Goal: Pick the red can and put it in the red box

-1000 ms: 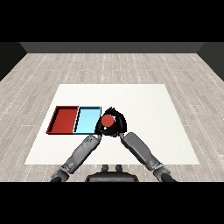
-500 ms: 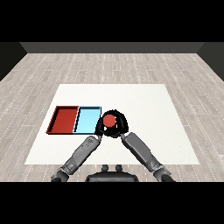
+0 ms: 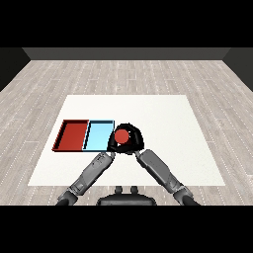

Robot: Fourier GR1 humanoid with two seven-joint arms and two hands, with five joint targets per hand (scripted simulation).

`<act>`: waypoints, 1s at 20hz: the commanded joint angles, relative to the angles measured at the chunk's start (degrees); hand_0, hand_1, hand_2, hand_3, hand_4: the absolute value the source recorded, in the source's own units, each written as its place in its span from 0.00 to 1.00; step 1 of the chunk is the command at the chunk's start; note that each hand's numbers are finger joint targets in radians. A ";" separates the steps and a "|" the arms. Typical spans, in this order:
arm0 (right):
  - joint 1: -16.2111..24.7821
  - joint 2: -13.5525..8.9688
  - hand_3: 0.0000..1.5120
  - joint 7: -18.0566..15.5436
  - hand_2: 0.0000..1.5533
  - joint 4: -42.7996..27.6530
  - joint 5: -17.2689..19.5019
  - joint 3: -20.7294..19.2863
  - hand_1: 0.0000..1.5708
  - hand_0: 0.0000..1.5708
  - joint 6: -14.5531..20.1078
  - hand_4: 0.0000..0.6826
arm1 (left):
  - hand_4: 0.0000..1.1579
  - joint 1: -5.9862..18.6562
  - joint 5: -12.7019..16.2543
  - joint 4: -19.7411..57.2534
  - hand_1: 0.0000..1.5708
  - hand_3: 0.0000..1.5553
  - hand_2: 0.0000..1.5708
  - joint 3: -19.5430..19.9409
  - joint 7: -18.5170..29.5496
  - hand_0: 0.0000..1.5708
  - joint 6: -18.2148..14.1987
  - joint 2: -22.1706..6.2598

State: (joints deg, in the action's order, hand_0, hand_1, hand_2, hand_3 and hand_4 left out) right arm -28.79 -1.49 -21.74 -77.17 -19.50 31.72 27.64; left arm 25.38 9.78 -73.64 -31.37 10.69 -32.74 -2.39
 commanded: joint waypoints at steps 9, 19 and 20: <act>2.25 1.44 0.00 1.44 0.00 -3.65 0.63 -1.69 0.00 0.00 -6.17 0.00 | 0.98 1.51 -1.30 -1.40 1.00 0.96 1.00 -0.53 -4.06 1.00 -1.12 2.31; 2.81 -2.76 0.00 2.93 0.00 -6.87 5.31 -8.44 0.00 0.00 -7.60 0.00 | 0.99 -4.81 -0.40 -1.91 1.00 0.96 1.00 1.32 1.69 1.00 1.92 -0.06; 2.83 0.18 0.00 6.57 0.00 -8.80 8.94 -6.25 0.00 0.00 -3.88 0.00 | 0.99 -1.21 -3.22 -3.07 1.00 0.95 1.00 1.92 -3.02 1.00 0.82 1.05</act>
State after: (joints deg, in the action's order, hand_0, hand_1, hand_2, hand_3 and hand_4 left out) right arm -26.08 -1.71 -17.78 -83.91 -13.92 26.74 22.43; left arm 24.24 8.69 -74.28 -31.59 10.58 -32.37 -0.91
